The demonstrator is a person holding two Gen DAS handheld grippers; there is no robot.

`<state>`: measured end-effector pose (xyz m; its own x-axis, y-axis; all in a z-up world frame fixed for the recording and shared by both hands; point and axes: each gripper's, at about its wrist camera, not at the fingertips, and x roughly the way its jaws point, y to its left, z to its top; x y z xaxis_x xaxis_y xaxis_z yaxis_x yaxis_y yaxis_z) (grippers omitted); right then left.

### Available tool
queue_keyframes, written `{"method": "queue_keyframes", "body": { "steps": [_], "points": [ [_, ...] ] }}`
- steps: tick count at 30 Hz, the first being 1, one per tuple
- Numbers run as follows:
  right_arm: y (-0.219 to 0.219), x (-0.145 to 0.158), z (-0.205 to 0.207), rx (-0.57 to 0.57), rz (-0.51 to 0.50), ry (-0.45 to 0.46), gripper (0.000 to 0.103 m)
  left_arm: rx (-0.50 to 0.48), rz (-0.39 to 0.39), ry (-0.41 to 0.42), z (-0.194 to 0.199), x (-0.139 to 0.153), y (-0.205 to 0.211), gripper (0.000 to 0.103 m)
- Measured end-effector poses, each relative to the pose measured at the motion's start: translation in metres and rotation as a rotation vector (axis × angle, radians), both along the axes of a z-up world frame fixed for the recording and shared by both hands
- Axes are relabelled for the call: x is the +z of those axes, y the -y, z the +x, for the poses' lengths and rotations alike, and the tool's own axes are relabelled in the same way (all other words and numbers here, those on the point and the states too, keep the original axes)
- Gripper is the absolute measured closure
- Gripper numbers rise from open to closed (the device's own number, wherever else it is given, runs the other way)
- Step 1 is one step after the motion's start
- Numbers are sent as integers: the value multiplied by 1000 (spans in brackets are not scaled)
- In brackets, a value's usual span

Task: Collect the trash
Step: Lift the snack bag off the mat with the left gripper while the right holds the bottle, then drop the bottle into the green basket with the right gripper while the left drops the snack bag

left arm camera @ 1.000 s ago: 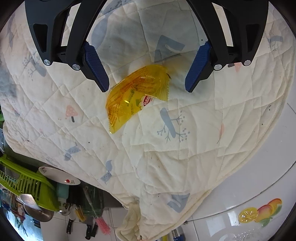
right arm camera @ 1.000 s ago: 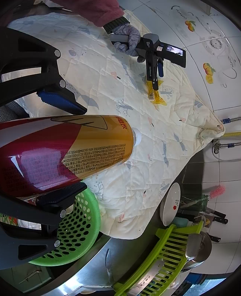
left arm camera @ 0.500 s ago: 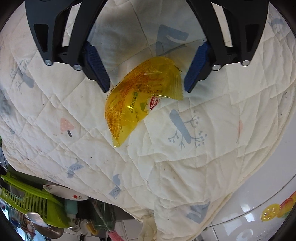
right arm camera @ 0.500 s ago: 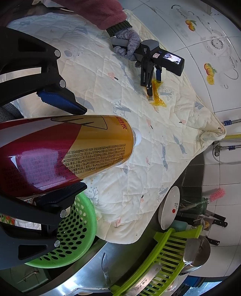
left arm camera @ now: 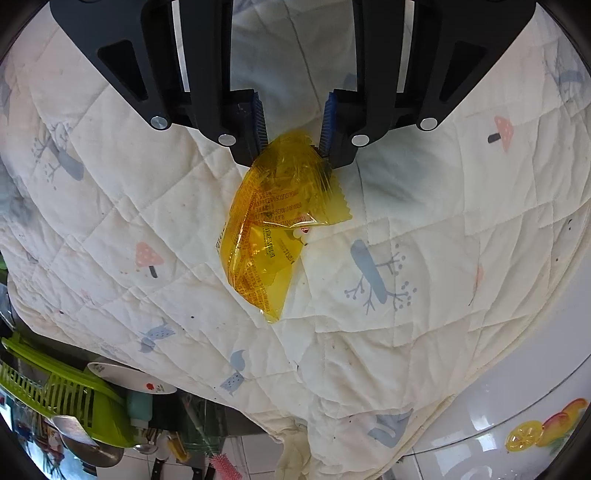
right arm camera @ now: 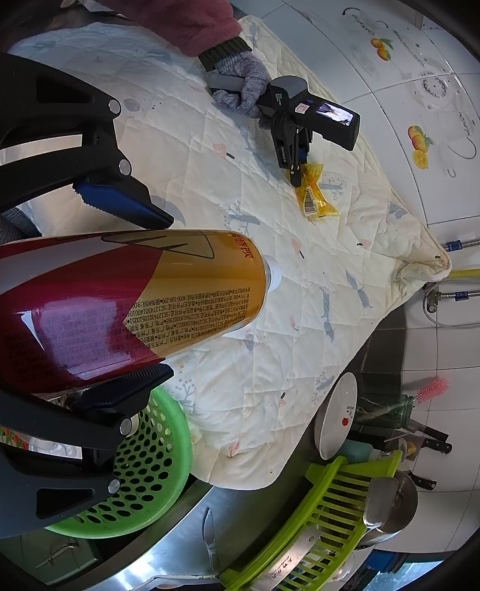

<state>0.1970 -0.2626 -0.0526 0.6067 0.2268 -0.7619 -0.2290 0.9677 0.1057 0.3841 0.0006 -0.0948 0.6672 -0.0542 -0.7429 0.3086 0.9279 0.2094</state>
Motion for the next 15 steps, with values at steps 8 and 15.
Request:
{"method": "queue_keyframes", "body": {
  "steps": [8,15],
  "points": [
    [9,4,-16,-28,-4,27,31,8,-29,24,-37,19,9,80],
    [33,2,-36,-89,2,33,31,-10,-71,53,-74,37,29,80]
  ]
}}
